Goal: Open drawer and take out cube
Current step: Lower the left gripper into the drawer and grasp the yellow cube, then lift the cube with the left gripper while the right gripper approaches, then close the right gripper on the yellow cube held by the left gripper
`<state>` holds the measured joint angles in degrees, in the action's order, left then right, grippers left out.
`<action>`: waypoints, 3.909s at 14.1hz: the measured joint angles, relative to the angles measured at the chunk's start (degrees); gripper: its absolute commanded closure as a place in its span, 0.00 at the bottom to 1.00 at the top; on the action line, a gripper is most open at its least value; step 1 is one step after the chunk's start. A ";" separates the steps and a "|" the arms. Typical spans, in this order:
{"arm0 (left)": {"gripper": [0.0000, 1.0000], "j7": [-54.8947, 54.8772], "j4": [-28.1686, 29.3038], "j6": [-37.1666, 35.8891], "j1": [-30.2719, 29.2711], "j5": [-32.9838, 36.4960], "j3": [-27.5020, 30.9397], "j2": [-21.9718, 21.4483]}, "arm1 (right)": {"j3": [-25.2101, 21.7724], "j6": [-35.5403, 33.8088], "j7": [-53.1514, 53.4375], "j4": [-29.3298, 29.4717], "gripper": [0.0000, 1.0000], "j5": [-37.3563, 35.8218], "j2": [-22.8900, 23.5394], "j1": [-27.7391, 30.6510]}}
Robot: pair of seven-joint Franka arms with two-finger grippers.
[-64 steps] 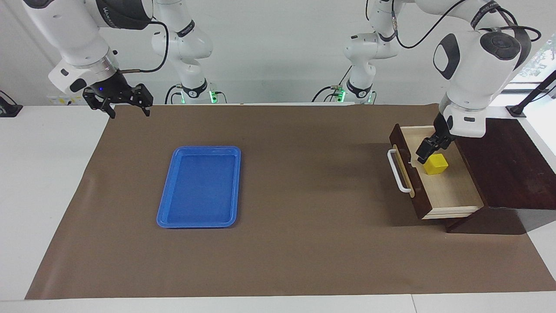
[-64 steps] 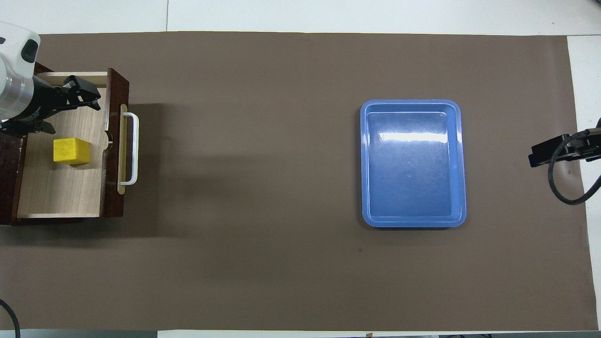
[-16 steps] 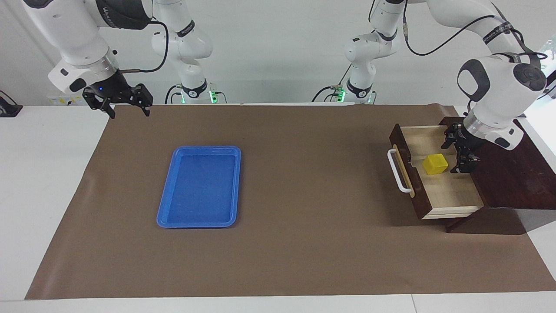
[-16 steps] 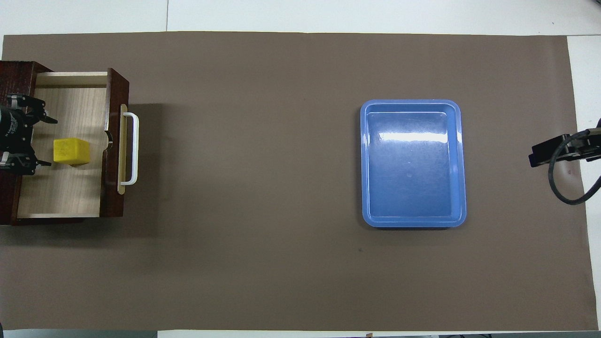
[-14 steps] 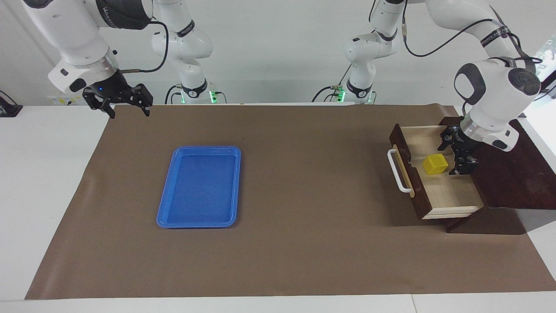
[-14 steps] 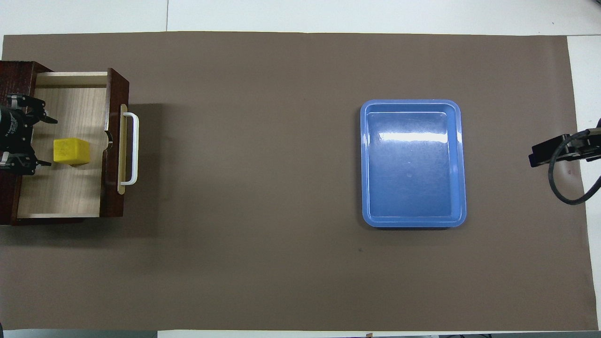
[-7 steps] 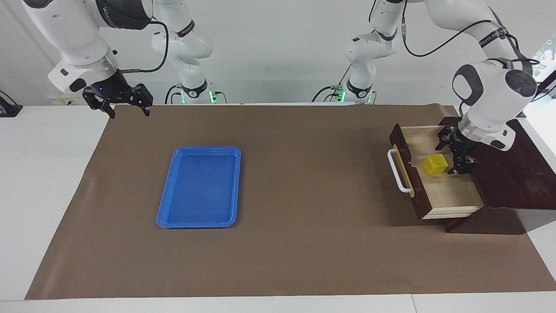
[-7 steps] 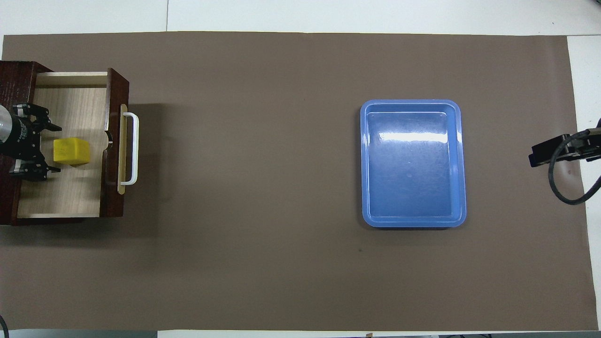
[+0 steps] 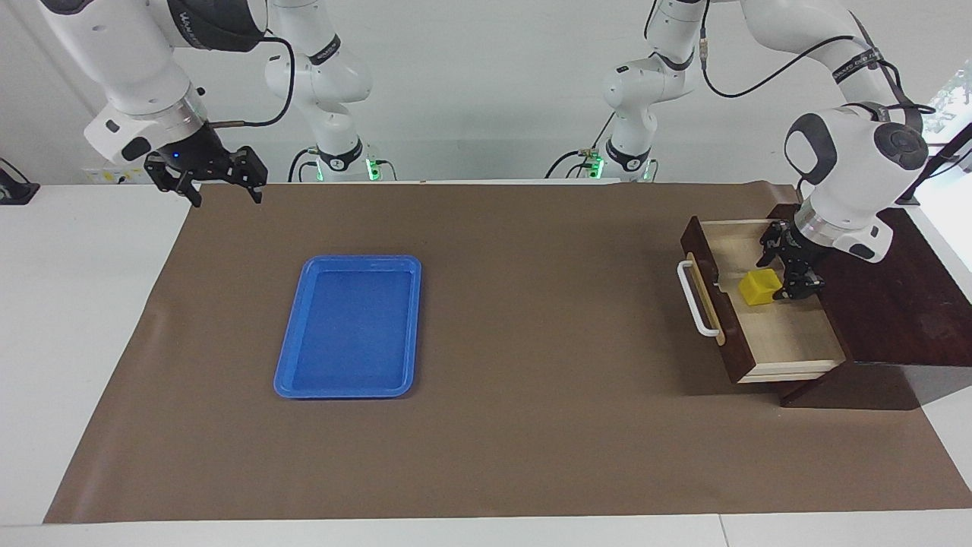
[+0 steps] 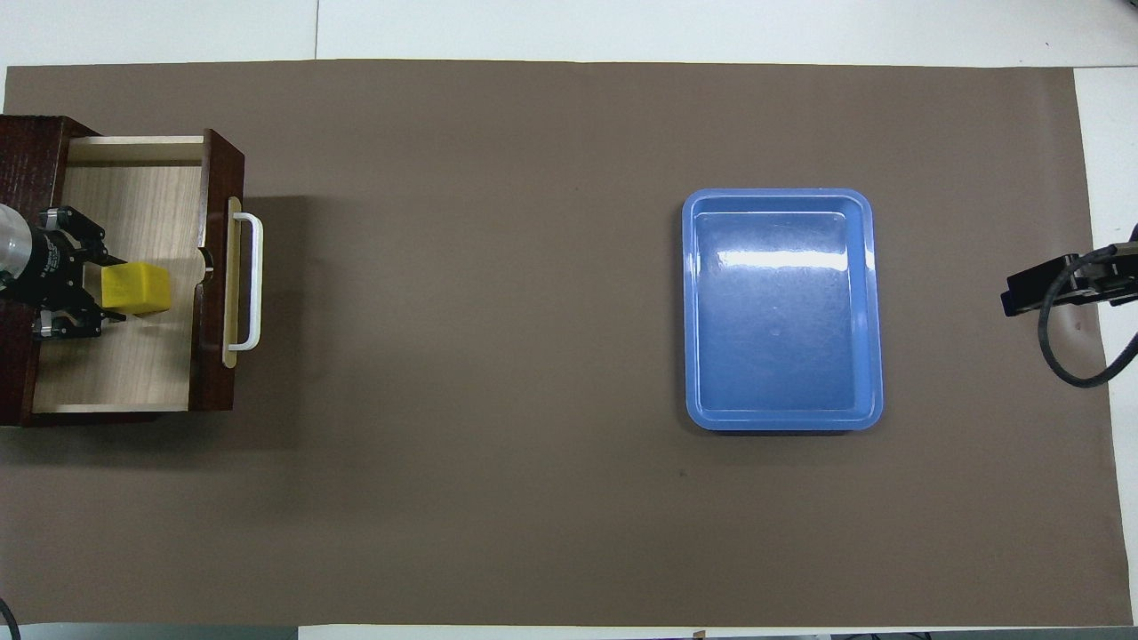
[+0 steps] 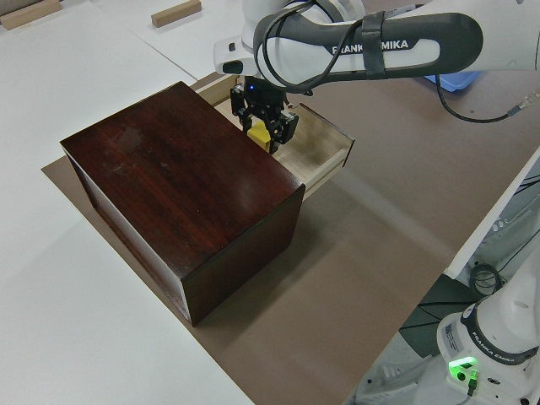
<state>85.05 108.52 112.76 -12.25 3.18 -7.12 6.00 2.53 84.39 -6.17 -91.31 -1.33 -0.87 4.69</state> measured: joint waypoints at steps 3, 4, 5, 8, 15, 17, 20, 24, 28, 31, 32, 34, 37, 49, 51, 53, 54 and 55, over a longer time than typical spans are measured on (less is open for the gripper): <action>1.00 -1.87 0.00 0.05 0.01 0.00 -0.33 -0.12 | 0.00 0.00 0.00 0.00 0.00 0.00 0.00 0.00; 1.00 -1.91 -0.01 0.07 0.01 0.00 -0.34 -0.19 | 0.00 0.00 0.00 0.00 0.00 0.00 0.00 0.00; 1.00 -1.92 -0.08 0.07 0.00 0.00 -0.32 -0.31 | 0.00 0.00 0.00 0.00 0.00 0.00 0.00 0.00; 1.00 -1.93 -1.14 -0.07 -0.04 0.00 -0.22 -0.90 | 0.00 0.00 0.00 0.00 0.00 0.00 0.00 0.00; 1.00 -1.21 -18.95 -15.16 5.27 -0.21 -0.99 1.35 | 0.00 0.00 2.97 -0.01 0.00 0.96 0.00 0.00; 1.00 1.12 -22.19 -17.93 9.88 -0.22 -1.14 3.40 | 0.02 0.08 10.15 -0.12 0.00 3.40 0.00 -0.06; 1.00 7.28 -23.57 -19.27 16.97 -0.21 -1.24 5.12 | 0.09 0.08 23.82 -1.51 0.00 8.87 -0.26 -0.63; 1.00 20.48 -23.62 -19.37 24.56 -0.19 -1.25 7.86 | 0.33 1.10 43.76 -4.91 0.00 17.57 -0.65 -2.22; 1.00 27.24 -24.26 -18.71 28.05 -0.23 -1.32 9.53 | 0.44 6.43 59.88 -7.00 0.00 27.04 2.46 -3.65; 1.00 28.73 -24.54 -17.98 28.68 -1.72 -1.34 9.56 | 0.48 12.54 69.23 -8.15 0.00 35.04 6.87 -6.22; 1.00 29.08 -24.60 -17.63 28.69 -2.01 -1.33 9.56 | 0.48 14.85 71.16 -8.68 0.00 37.94 8.24 -6.95; 1.00 29.60 -24.64 -16.98 28.89 -2.34 -1.33 9.56 | 0.48 19.87 74.50 -9.79 0.00 42.88 10.34 -9.23; 1.00 30.41 -24.65 -16.72 29.24 -2.49 -1.34 9.56 | 0.51 26.57 79.33 -10.90 0.00 50.07 12.25 -13.26; 1.00 32.41 -24.65 -14.87 30.87 -2.77 -1.37 9.58 | 0.55 40.12 88.02 3.47 0.00 58.72 30.00 -26.75; 1.00 33.34 -24.66 -14.23 31.59 -2.77 -1.38 9.58 | 0.58 42.64 88.99 5.03 0.00 58.72 31.17 -29.72; 1.00 34.09 -24.66 -13.66 32.22 -2.78 -1.38 9.59 | 0.55 45.18 90.21 5.34 0.00 58.72 31.40 -32.78; 1.00 34.27 -24.66 -13.47 32.32 -2.78 -1.38 9.59 | 0.51 45.51 90.61 5.41 0.00 58.72 31.40 -33.56; 1.00 34.31 -24.66 -13.31 32.32 -2.78 -1.37 9.60 | 0.50 45.53 90.85 5.47 0.00 58.72 31.40 -33.76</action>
<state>119.36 83.86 99.45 20.07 0.41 -8.49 15.60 3.03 129.93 84.68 -85.84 57.39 30.54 -29.06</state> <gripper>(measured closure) 0.449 0.000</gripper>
